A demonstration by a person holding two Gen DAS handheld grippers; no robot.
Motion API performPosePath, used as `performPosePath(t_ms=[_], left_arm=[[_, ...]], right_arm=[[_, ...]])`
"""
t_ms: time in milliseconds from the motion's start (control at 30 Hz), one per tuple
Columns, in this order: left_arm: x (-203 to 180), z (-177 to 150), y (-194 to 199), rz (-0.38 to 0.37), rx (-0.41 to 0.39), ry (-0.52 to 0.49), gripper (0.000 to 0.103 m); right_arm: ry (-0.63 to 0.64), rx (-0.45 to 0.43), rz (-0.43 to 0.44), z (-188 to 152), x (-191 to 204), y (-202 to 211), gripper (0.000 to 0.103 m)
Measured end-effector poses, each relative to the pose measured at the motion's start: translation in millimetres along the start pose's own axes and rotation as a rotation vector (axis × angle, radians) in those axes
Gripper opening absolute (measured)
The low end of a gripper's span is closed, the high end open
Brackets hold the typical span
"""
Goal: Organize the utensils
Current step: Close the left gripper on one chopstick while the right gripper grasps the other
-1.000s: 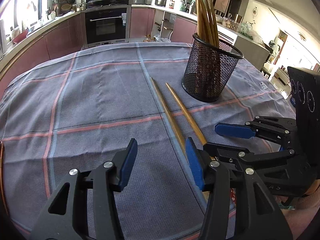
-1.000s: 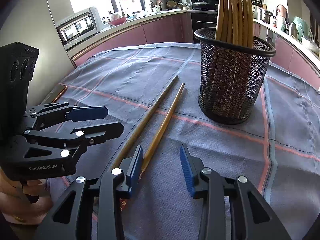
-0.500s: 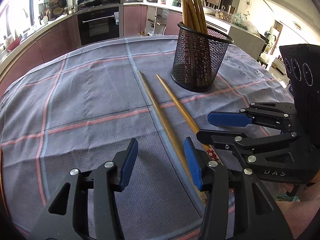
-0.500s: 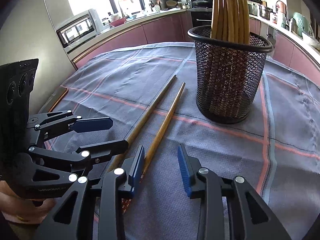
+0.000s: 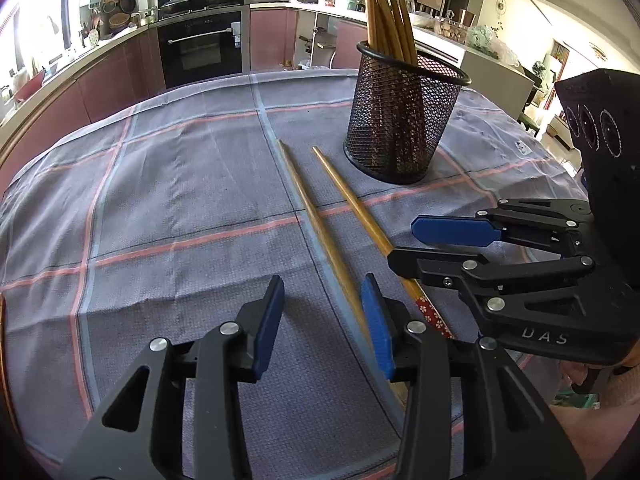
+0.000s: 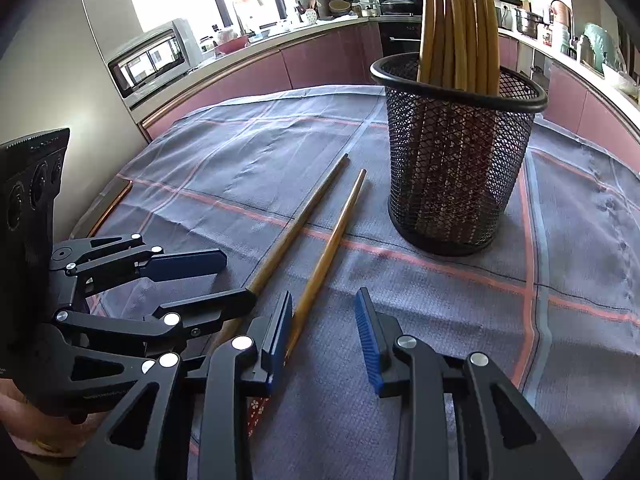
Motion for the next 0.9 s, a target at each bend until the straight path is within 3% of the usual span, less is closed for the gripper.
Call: performPosePath(t_ms=[267, 900], left_arm=[[-4.3, 0.9, -3.4, -0.017, 0.01, -0.01, 0.035], [-2.6, 23.8, -23.1, 0.002, 0.026, -0.013, 0.033]], right_arm=[[-0.006, -0.001, -0.007, 7.2, -0.1, -7.4, 0.028], [-0.032, 0.006, -0.018, 9.7, -10.9, -8.3, 0.025]])
Point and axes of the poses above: each gripper's, at about its wrist camera, not at the fingertips, and y roughly against the way its jaws point, x to its left, z to its top, the point moved 6 cm from there along -y, roughly the way its jaws point, and after that the axes turned 1 degree about x, right-handed, at the moved point
